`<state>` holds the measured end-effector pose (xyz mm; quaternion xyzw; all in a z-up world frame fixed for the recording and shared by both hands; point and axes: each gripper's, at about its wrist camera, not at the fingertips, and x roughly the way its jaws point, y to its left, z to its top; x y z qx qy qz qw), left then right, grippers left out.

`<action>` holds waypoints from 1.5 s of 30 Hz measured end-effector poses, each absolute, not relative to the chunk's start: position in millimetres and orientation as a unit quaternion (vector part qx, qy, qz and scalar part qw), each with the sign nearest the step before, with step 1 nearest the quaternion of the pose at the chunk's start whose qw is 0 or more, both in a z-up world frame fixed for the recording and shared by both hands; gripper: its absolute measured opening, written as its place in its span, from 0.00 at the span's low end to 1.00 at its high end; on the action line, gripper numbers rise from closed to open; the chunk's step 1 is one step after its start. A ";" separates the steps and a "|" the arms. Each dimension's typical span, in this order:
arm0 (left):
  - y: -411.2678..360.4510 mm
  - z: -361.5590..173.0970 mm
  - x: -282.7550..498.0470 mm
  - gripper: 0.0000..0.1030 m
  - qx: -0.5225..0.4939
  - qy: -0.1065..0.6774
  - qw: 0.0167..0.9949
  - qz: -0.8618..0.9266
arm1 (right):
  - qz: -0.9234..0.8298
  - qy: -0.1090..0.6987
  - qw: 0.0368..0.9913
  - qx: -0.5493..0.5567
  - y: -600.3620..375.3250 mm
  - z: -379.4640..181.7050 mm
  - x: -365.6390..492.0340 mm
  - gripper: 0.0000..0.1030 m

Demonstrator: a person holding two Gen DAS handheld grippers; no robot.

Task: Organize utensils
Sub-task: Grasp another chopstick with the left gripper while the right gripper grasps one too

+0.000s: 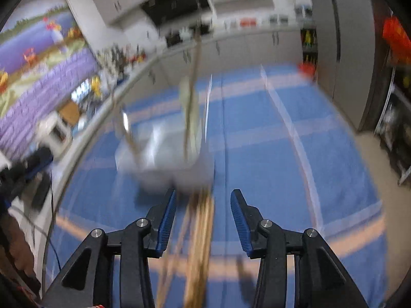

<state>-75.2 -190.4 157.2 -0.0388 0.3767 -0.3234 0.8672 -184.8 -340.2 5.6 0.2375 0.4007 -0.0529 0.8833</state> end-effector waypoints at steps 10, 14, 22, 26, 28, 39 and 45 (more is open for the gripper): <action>-243.2 35.8 -99.2 0.32 0.013 0.488 0.801 -0.348 | -0.044 0.440 0.877 0.187 -297.9 -50.0 -211.0 0.23; -261.8 21.1 -91.7 0.30 0.026 0.497 0.793 -0.351 | -0.054 0.444 0.878 0.171 -293.5 -53.9 -208.1 0.22; -283.2 4.0 -82.0 0.11 0.062 0.505 0.789 -0.344 | -0.071 0.447 0.878 0.157 -294.6 -53.0 -201.5 0.21; -293.0 5.4 -81.6 0.11 0.084 0.495 0.796 -0.338 | -0.083 0.453 0.875 0.149 -299.7 -54.6 -193.4 0.18; -297.3 5.3 -77.9 0.11 0.083 0.497 0.797 -0.333 | -0.087 0.457 0.874 0.143 -298.7 -53.8 -187.1 0.17; -276.4 8.5 -79.8 0.06 0.075 0.511 0.796 -0.316 | -0.113 0.473 0.859 0.162 -312.4 -52.2 -201.4 0.07; -224.2 8.3 -103.1 0.06 0.049 0.529 0.791 -0.305 | -0.118 0.475 0.853 0.180 -322.5 -53.3 -253.2 0.08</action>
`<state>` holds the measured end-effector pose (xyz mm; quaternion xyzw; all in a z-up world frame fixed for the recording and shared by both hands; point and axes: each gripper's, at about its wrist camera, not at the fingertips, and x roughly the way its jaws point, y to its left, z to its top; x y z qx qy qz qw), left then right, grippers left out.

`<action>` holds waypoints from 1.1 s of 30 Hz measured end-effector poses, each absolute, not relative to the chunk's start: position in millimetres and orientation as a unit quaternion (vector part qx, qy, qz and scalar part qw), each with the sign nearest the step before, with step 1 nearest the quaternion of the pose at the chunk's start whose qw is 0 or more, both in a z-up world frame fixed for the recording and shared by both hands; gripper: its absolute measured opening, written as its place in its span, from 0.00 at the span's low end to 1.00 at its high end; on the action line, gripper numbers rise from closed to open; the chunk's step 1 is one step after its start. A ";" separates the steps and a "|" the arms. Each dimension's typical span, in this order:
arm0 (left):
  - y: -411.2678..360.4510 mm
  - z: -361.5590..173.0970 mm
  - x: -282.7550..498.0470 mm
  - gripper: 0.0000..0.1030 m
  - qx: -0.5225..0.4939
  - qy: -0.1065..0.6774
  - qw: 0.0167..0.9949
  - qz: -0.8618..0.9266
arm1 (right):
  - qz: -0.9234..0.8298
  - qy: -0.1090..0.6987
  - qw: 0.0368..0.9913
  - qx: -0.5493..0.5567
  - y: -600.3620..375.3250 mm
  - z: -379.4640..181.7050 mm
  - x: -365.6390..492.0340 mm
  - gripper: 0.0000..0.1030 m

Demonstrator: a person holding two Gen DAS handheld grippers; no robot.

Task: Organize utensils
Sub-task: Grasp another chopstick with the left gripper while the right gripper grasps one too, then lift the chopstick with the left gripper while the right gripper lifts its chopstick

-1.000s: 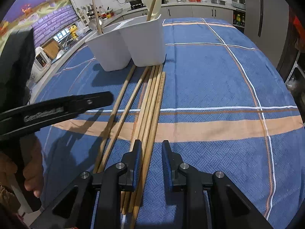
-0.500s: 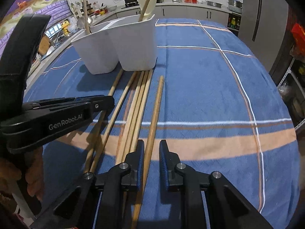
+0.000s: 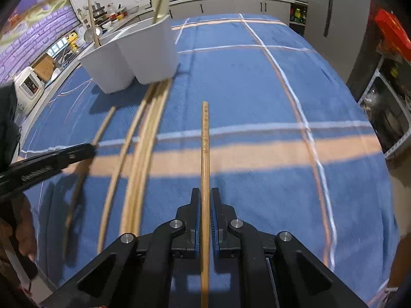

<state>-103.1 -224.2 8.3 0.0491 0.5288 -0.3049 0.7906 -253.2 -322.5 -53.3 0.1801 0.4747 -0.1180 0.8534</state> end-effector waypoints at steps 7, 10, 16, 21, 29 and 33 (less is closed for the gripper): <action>-179.4 8.8 -146.2 0.06 0.062 0.520 0.801 -0.291 | -0.139 0.481 0.852 0.154 -316.6 -53.3 -296.4 0.08; -174.9 9.8 -156.8 0.07 0.084 0.508 0.808 -0.287 | -0.144 0.477 0.853 0.157 -313.9 -53.8 -306.8 0.08; -169.0 9.4 -164.7 0.07 0.079 0.505 0.813 -0.280 | -0.147 0.474 0.854 0.155 -309.1 -54.8 -314.4 0.08; -162.4 9.1 -158.4 0.07 0.060 0.517 0.805 -0.286 | -0.135 0.474 0.852 0.177 -316.1 -55.0 -314.9 0.08; -161.5 9.0 -148.1 0.07 0.056 0.529 0.795 -0.291 | -0.130 0.490 0.844 0.173 -326.5 -54.4 -287.2 0.08; -171.0 9.9 -141.1 0.07 0.081 0.529 0.793 -0.291 | -0.128 0.499 0.838 0.181 -336.6 -54.2 -273.4 0.08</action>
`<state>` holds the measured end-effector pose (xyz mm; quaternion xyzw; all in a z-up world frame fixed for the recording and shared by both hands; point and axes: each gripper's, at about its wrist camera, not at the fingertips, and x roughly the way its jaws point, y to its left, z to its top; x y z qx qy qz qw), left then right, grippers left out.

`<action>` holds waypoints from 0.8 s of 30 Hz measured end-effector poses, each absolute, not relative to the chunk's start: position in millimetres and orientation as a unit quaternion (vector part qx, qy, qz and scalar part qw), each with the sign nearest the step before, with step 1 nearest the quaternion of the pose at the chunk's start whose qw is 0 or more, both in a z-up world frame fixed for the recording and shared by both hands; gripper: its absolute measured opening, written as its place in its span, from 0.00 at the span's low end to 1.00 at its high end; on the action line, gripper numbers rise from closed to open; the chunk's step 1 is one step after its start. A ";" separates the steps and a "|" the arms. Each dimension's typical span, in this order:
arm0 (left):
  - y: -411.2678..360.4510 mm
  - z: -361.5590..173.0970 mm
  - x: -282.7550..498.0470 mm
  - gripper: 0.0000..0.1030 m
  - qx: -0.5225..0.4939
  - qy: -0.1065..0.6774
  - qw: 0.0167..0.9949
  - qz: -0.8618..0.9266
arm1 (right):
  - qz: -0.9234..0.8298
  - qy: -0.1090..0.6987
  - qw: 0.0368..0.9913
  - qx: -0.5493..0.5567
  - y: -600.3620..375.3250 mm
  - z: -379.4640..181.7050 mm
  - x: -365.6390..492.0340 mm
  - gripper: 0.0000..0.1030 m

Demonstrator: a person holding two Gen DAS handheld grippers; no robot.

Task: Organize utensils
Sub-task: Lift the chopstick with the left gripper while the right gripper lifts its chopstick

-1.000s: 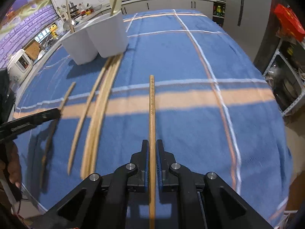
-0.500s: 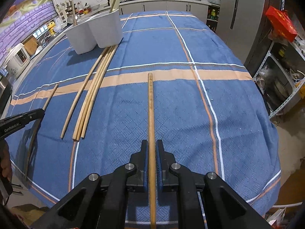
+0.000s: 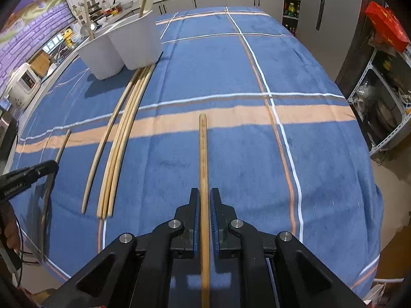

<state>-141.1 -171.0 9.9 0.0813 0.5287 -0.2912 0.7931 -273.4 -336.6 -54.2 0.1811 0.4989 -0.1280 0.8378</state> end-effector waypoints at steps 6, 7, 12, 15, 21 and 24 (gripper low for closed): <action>-182.6 10.1 -131.8 0.07 0.106 0.524 0.791 -0.298 | -0.130 0.528 0.827 0.145 -337.9 -52.3 -246.3 0.08; -183.5 10.1 -130.4 0.07 0.107 0.523 0.791 -0.298 | -0.130 0.536 0.823 0.135 -336.6 -52.0 -239.6 0.08; -191.6 10.1 -123.6 0.07 0.114 0.523 0.790 -0.300 | -0.123 0.555 0.813 0.123 -338.3 -51.8 -218.9 0.08; -196.4 10.1 -121.5 0.07 0.120 0.519 0.791 -0.299 | -0.120 0.552 0.816 0.125 -339.4 -51.8 -214.6 0.09; -200.8 8.7 -120.3 0.07 0.115 0.511 0.801 -0.290 | -0.122 0.537 0.829 0.096 -329.1 -52.9 -215.3 0.07; -203.4 9.4 -121.9 0.06 0.122 0.509 0.804 -0.283 | -0.116 0.522 0.838 0.111 -327.2 -52.3 -220.3 0.07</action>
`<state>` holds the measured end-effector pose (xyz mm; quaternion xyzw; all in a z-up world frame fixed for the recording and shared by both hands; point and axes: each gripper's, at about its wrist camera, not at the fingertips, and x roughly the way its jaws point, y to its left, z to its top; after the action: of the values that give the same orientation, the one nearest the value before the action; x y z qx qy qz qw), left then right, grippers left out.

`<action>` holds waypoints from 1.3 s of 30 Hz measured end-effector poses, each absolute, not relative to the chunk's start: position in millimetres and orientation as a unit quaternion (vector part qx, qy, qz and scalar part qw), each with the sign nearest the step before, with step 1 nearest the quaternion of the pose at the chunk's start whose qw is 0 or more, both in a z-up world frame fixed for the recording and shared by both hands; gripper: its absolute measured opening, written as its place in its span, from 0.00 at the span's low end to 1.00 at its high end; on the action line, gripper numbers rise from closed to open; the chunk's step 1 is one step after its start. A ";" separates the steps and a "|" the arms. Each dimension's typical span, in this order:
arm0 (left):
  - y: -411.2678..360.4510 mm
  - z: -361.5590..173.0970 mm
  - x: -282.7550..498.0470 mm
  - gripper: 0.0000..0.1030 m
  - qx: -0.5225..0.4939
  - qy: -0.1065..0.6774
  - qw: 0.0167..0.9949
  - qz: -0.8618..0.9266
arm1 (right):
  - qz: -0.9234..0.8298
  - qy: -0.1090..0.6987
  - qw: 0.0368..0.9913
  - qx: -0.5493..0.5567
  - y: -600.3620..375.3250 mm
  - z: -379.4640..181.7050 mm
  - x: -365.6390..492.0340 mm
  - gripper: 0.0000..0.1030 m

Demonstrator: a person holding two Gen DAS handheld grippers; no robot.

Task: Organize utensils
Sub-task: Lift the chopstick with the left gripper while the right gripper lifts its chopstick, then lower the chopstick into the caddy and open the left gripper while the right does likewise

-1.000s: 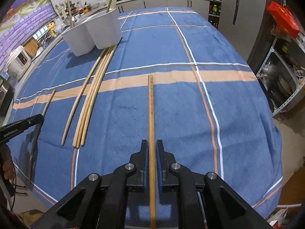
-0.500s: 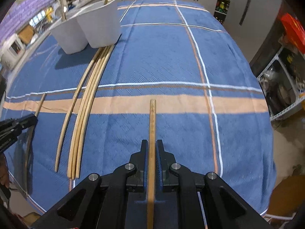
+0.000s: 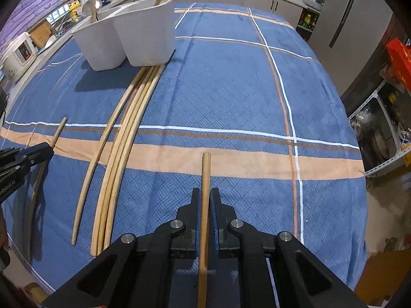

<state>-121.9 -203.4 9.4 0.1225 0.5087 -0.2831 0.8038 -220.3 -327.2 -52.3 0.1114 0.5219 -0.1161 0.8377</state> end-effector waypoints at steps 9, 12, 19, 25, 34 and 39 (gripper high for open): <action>-184.0 38.6 -138.0 0.06 0.083 0.479 0.827 -0.284 | -0.112 0.451 0.869 0.168 -333.5 -22.7 -249.7 0.06; -176.6 56.9 -150.1 0.06 0.079 0.454 0.840 -0.287 | -0.109 0.424 0.879 0.188 -335.5 -9.3 -257.1 0.06; -158.5 92.6 -172.9 0.06 0.051 0.415 0.861 -0.291 | -0.101 0.365 0.898 0.224 -348.3 16.0 -284.2 0.06; -143.4 118.7 -185.7 0.06 0.027 0.390 0.873 -0.290 | -0.102 0.327 0.909 0.238 -354.5 35.9 -305.7 0.06; -132.2 152.4 -197.0 0.06 0.002 0.357 0.887 -0.294 | -0.095 0.296 0.917 0.249 -355.7 56.0 -318.5 0.06; -131.6 166.9 -202.9 0.06 -0.005 0.340 0.891 -0.301 | -0.095 0.286 0.922 0.244 -354.5 63.6 -318.6 0.06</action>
<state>-202.9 -131.6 166.9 -0.0046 0.3405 -0.3011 0.8907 -318.6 -354.5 63.6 0.2441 0.2863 -0.0947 0.9217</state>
